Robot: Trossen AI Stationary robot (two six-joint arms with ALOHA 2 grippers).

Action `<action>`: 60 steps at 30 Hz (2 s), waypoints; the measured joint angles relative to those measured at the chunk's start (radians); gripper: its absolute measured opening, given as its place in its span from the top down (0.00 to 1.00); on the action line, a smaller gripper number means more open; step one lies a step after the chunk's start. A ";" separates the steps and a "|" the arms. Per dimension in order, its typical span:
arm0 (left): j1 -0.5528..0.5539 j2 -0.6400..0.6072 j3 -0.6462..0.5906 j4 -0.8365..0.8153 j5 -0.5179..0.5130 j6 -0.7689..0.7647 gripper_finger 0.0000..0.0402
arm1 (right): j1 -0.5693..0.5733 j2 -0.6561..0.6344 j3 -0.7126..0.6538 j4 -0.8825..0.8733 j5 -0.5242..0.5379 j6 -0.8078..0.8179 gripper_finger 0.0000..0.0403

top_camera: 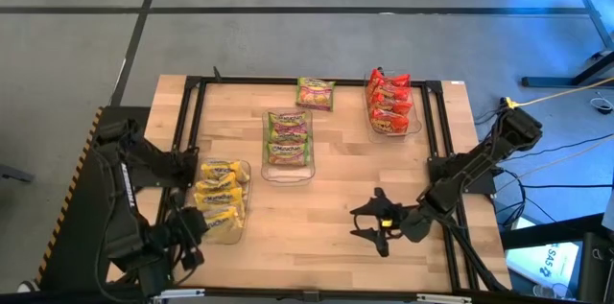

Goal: Sort Maruchan noodles
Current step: Put the yellow noodle pack into the bottom left transparent bin, then put the green noodle pack into the center transparent bin

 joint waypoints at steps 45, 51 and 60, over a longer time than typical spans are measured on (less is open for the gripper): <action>0.094 -0.137 -0.367 0.374 0.061 0.184 0.53 | -0.022 0.001 -0.001 -0.023 -0.079 -0.053 0.36; 0.114 -0.137 -0.362 0.492 -0.290 0.188 0.53 | -0.060 0.001 -0.001 -0.026 -0.032 -0.063 0.36; 0.261 -0.091 -0.391 0.731 -0.426 0.457 0.53 | -0.269 0.001 0.027 -0.120 -0.102 -0.154 0.49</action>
